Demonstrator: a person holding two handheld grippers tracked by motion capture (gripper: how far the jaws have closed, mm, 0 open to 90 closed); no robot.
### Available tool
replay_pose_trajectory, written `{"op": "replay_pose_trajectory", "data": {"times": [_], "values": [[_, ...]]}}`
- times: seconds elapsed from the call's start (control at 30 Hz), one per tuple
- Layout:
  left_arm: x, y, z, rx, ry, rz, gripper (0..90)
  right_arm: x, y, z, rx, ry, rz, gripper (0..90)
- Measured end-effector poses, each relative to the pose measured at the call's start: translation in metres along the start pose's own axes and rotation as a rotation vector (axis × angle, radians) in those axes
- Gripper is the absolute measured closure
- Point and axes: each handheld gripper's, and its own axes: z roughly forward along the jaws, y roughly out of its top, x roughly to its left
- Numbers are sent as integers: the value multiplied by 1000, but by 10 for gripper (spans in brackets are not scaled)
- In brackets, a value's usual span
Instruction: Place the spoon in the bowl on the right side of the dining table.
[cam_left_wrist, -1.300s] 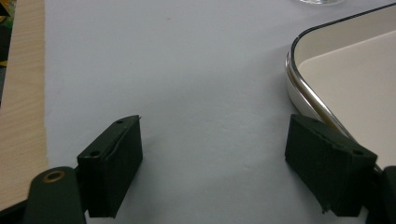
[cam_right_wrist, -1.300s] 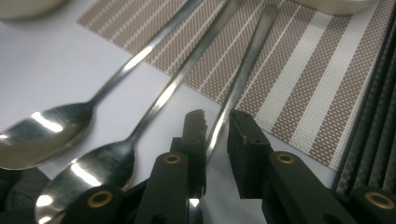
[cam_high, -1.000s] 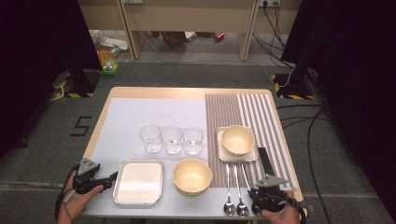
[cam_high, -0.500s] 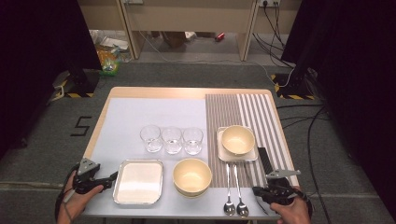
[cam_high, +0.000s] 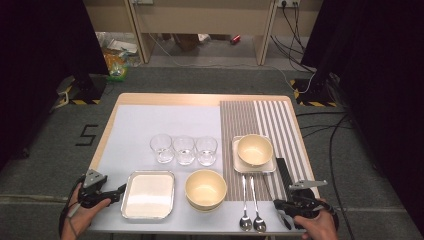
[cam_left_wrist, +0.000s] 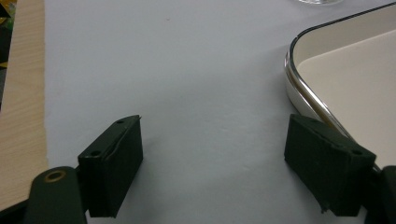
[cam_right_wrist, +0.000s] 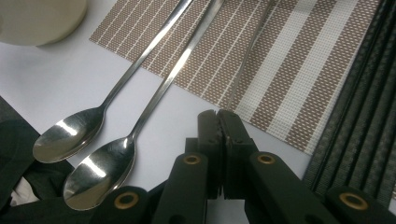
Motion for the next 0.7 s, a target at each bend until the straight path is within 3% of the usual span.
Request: {"op": "replay_pose_trajectory", "data": {"times": [0.7], "values": [[0, 0, 0, 0, -2, 1, 185, -4, 4, 11, 46, -32, 31, 829]]}}
